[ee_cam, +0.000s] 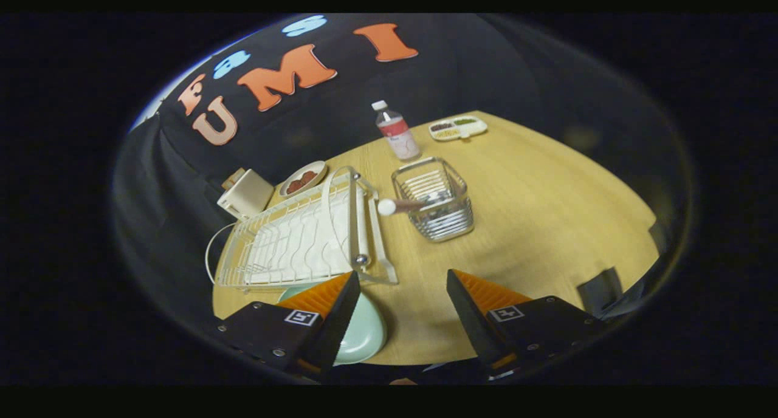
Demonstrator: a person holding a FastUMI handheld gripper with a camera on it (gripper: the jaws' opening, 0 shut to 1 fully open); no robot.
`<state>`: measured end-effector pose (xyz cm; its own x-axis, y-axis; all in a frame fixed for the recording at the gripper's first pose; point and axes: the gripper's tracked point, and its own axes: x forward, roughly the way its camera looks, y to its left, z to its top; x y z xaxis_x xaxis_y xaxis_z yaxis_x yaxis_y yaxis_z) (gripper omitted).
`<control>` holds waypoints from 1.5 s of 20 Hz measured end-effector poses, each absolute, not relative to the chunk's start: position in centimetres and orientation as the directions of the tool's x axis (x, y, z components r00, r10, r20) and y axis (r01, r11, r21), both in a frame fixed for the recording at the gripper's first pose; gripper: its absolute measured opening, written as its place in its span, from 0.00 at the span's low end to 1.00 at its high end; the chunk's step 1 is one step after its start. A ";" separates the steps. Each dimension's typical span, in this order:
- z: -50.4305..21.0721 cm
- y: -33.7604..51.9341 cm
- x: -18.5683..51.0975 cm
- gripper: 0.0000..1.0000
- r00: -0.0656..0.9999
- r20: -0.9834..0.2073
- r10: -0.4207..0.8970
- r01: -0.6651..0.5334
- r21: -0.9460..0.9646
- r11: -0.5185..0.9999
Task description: Take the plate from the dish rack, then take the spoon from the basket and place it into the plate.
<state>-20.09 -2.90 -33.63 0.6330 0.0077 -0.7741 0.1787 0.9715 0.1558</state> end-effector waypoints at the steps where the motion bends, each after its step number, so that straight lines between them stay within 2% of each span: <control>1: -32.9 -3.7 -19.1 0.86 0.657 -0.754 -0.026 0.159 0.105 0.982; 8: -30.9 -4.9 -13.8 0.86 0.745 -0.661 -0.090 0.054 -0.074 0.996; 11: -31.4 -5.1 -12.2 0.81 0.744 -0.663 -0.083 0.030 -0.091 0.995; 13: -30.7 -5.4 -11.3 0.71 0.763 -0.641 -0.082 0.019 -0.104 0.994; 16: -31.8 -5.4 -11.0 0.50 0.752 -0.656 -0.067 -0.018 -0.121 0.992; 18: -32.0 -4.7 -11.3 0.44 0.746 -0.665 -0.034 -0.059 -0.118 0.991; 20: -31.8 -4.1 -11.2 0.44 0.766 -0.642 -0.012 -0.089 -0.125 0.988; 24: -33.3 -4.8 -11.5 0.39 0.769 -0.639 -0.031 -0.079 -0.143 0.987; 26: -33.3 -4.6 -11.2 0.28 0.782 -0.622 -0.037 -0.076 -0.155 0.985; 28: -33.3 -4.9 -11.0 0.22 0.790 -0.609 -0.068 -0.076 -0.208 0.975; 30: -32.8 -4.1 -10.7 0.18 0.786 -0.618 -0.032 -0.088 -0.163 0.983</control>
